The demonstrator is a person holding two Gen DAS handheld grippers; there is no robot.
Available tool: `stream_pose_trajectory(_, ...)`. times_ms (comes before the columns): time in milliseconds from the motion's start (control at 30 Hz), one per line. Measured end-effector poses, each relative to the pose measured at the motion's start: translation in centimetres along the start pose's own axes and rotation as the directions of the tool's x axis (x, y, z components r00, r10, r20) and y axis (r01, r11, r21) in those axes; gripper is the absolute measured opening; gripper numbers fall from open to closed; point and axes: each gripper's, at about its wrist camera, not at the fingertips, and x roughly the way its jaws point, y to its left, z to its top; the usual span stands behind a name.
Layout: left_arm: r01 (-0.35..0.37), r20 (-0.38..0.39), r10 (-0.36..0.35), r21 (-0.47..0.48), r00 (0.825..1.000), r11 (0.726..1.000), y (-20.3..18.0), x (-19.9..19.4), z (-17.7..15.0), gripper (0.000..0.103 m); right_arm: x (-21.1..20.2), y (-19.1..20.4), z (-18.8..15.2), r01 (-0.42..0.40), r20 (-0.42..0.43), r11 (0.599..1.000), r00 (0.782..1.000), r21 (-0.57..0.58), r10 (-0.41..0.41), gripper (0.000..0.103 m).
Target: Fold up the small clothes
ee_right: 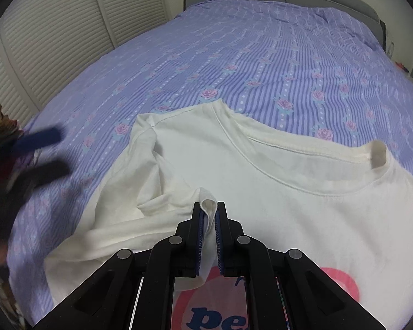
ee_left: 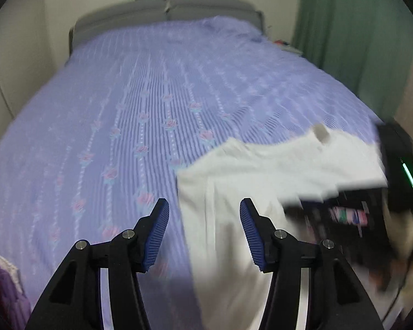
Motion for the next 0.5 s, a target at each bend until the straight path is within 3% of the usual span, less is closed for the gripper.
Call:
stream_pose_trajectory(100,-0.043,-0.052,0.042,-0.025,0.998,0.999,-0.9,2.5,1.7,0.053,0.3,-0.5,-0.2,-0.019,0.003,0.999,1.0,0.028,0.019,0.009)
stream_pose_trajectory(133,-0.102,-0.081,0.1,-0.025,0.992,0.994,-1.3,3.3,2.1,0.052,0.3,-0.7,-0.1,-0.025,0.002,0.999,1.0,0.033,0.025,0.009)
stream_pose_trajectory(300,-0.252,-0.176,0.265,0.093,0.948,0.963,-2.8,5.8,1.5,0.047,0.1,-0.8,-0.2,-0.025,0.007,0.999,1.0,0.023,0.025,0.009)
stream_pose_trajectory(400,-0.24,-0.22,0.252,0.082,0.942,0.967,-2.3,6.7,1.2,0.015,0.2,-0.6,-0.1,-0.019,0.007,1.0,1.0,0.009,0.019,0.009)
stream_pose_trajectory(500,-0.231,-0.212,0.238,0.056,0.948,0.971,-1.0,6.4,1.4,0.009,0.2,-0.4,0.1,-0.019,0.008,1.0,1.0,0.003,0.019,0.009)
